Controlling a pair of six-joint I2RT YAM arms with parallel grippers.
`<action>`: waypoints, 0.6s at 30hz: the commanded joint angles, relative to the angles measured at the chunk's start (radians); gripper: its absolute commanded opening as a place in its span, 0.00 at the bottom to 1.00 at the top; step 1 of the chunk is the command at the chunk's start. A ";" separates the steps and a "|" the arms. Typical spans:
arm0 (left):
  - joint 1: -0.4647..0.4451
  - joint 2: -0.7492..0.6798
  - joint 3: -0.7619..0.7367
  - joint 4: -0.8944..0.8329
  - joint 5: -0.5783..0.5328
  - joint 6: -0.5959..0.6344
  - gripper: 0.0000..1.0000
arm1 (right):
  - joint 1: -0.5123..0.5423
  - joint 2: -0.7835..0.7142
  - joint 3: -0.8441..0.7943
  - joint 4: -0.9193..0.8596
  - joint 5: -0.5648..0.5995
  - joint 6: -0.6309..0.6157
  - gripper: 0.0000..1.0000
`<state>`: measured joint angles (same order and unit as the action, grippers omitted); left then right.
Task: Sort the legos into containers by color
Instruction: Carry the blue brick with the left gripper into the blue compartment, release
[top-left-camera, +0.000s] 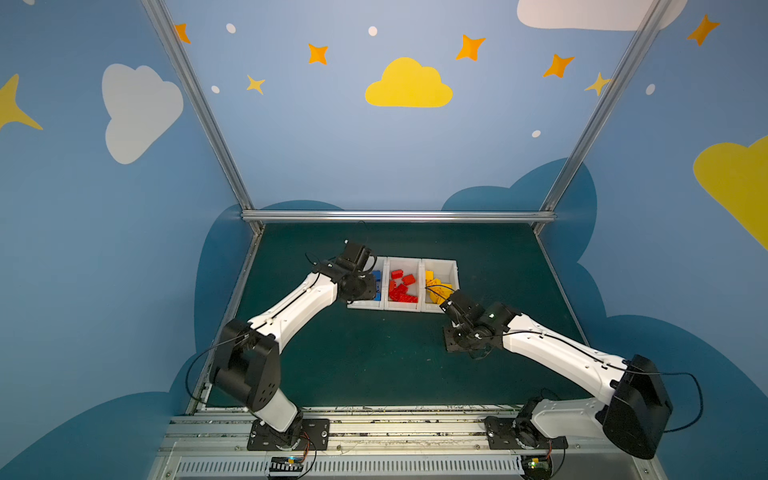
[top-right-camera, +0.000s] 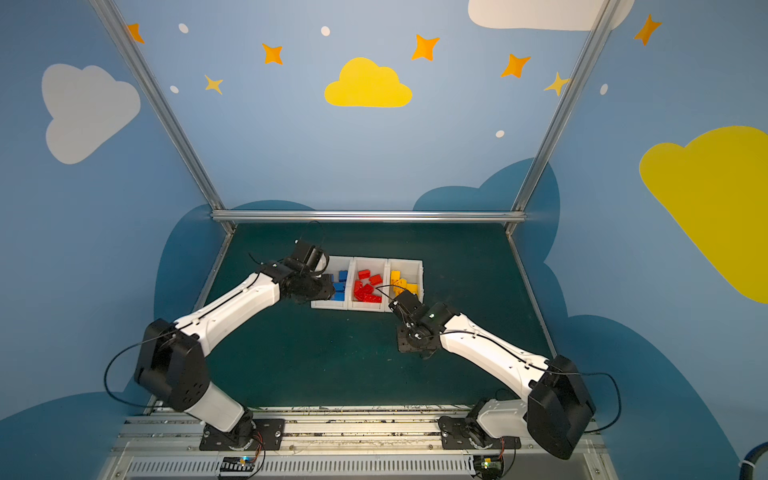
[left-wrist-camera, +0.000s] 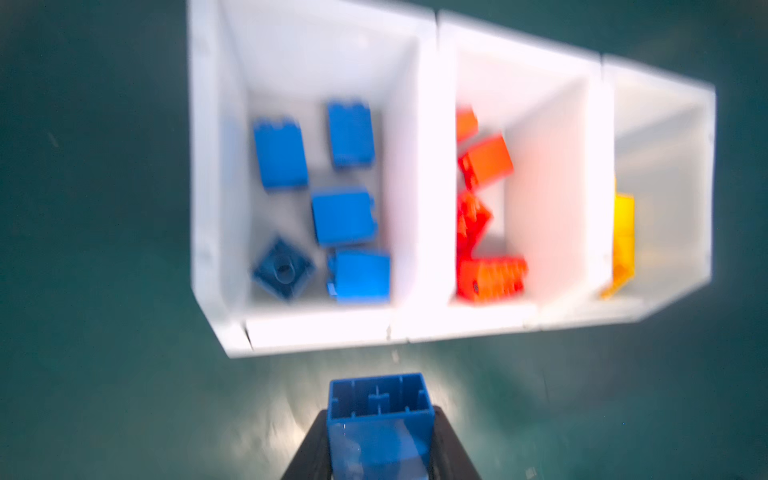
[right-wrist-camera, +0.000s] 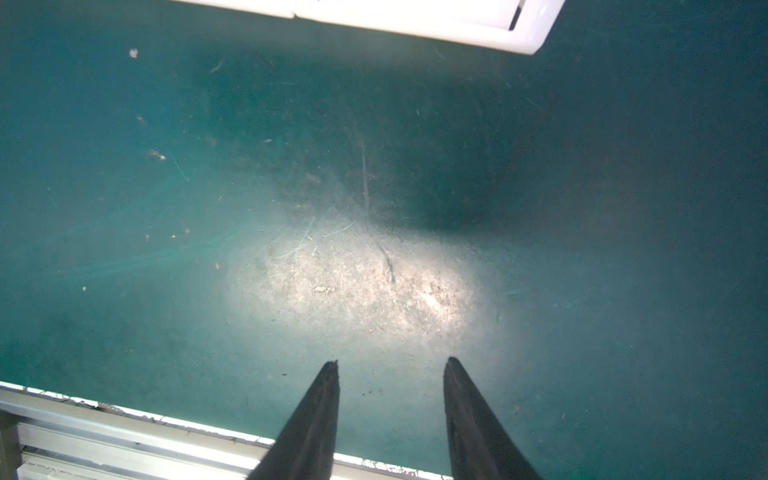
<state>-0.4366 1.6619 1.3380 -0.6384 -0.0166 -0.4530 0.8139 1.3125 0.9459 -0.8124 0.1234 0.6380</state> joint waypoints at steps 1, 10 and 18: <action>0.041 0.114 0.123 -0.049 0.035 0.107 0.35 | -0.005 -0.012 0.025 -0.021 0.008 -0.012 0.42; 0.107 0.345 0.383 -0.118 0.088 0.182 0.37 | -0.010 -0.020 0.034 -0.035 0.014 -0.029 0.42; 0.119 0.362 0.431 -0.126 0.074 0.182 0.61 | -0.019 -0.080 0.007 -0.050 0.050 -0.025 0.46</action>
<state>-0.3206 2.0403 1.7576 -0.7319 0.0528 -0.2871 0.8043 1.2739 0.9501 -0.8364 0.1432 0.6197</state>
